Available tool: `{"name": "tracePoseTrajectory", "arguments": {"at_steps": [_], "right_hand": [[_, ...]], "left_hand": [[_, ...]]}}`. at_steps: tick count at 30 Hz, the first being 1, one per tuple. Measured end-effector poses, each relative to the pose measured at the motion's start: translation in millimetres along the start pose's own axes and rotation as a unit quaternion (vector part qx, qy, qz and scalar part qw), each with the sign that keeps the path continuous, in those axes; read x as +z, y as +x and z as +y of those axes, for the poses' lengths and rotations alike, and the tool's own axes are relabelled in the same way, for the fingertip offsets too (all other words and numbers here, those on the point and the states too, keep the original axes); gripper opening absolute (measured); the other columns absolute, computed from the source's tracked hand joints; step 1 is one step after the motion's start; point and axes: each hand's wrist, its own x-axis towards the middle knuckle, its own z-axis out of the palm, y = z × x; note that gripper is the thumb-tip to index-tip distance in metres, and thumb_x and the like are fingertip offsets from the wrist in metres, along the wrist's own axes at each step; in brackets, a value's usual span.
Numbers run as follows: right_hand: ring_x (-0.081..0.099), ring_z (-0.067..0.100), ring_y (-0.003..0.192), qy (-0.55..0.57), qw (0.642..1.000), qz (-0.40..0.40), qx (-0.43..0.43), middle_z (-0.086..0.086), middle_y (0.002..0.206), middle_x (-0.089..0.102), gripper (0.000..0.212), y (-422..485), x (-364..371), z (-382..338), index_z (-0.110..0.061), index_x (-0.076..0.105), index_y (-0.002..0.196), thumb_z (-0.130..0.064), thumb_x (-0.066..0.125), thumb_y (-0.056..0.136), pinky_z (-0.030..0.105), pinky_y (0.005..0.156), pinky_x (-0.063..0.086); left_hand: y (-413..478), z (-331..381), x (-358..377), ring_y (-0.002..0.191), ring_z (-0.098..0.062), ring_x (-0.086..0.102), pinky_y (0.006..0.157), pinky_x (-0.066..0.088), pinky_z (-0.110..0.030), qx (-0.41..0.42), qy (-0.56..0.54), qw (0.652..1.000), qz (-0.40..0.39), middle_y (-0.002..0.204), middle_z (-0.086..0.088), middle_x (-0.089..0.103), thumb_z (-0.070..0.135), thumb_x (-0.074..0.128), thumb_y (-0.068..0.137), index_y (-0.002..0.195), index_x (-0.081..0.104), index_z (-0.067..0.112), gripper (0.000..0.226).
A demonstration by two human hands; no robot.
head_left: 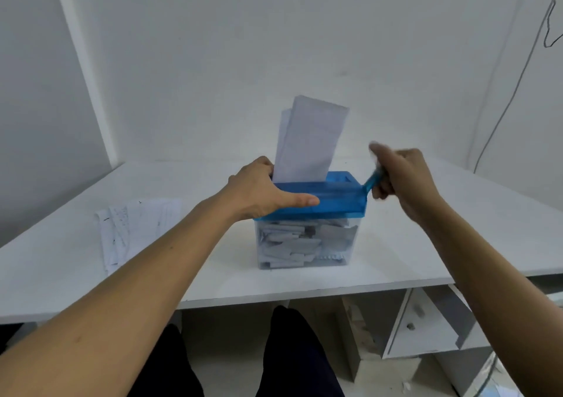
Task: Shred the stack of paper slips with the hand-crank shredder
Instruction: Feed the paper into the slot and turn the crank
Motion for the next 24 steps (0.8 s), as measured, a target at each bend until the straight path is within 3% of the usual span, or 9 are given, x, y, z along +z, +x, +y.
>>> {"name": "tracePoseTrajectory", "arguments": {"at_steps": [6,11,15,18,21,24], "right_hand": [[0.057,0.009,0.051,-0.127,0.992,0.024,0.000,0.000,0.066,0.065,0.032,51,17,7,-0.010,0.064,0.076,-0.034,0.062,0.096,0.020,0.044,0.043],[0.045,0.011,0.048,-0.178,0.979,0.003,0.096,0.000,0.057,0.054,0.049,55,33,43,-0.012,0.051,0.060,-0.043,0.061,0.097,0.023,0.050,0.039],[0.046,0.019,0.058,-0.163,0.969,-0.030,0.181,0.009,0.063,0.050,0.036,35,35,77,-0.008,0.045,0.063,-0.010,0.052,0.099,0.029,0.055,0.039],[0.049,0.018,0.056,-0.190,0.955,-0.061,0.218,0.011,0.069,0.055,0.017,20,32,86,-0.003,0.053,0.081,-0.002,0.047,0.096,0.028,0.054,0.041],[0.046,0.011,0.048,-0.170,0.953,-0.087,0.234,0.004,0.060,0.057,0.023,0,27,86,-0.005,0.057,0.076,-0.009,0.053,0.098,0.023,0.049,0.039],[0.049,0.009,0.045,-0.161,0.960,-0.085,0.215,0.004,0.059,0.062,0.038,-26,14,79,-0.005,0.060,0.078,-0.027,0.046,0.105,0.020,0.049,0.043]], "left_hand": [[1,-3,2,0.100,-0.008,0.060,0.084,0.056,-0.029,0.028,-0.025,0.999,-0.019,0.111,0.014,0.058,0.083,0.077,0.040,0.122,0.052,0.029,0.101],[2,-2,4,0.100,-0.008,0.059,0.083,0.056,-0.030,0.026,-0.015,0.999,-0.014,0.110,0.015,0.057,0.091,0.070,0.035,0.120,0.050,0.032,0.105],[0,-2,6,0.101,-0.013,0.059,0.089,0.057,-0.040,0.018,0.012,1.000,0.005,0.111,0.012,0.055,0.102,0.058,0.027,0.112,0.050,0.038,0.107],[-2,2,9,0.098,-0.017,0.058,0.091,0.055,-0.044,0.010,0.059,0.998,0.024,0.107,0.010,0.055,0.106,0.049,0.034,0.104,0.048,0.040,0.096],[-2,9,6,0.092,-0.016,0.057,0.096,0.047,-0.047,0.007,0.092,0.996,0.014,0.099,0.011,0.058,0.098,0.051,0.046,0.089,0.048,0.042,0.071],[-1,15,3,0.090,-0.013,0.057,0.098,0.040,-0.046,0.006,0.111,0.994,-0.002,0.093,0.013,0.061,0.097,0.051,0.046,0.092,0.053,0.042,0.071]]}}
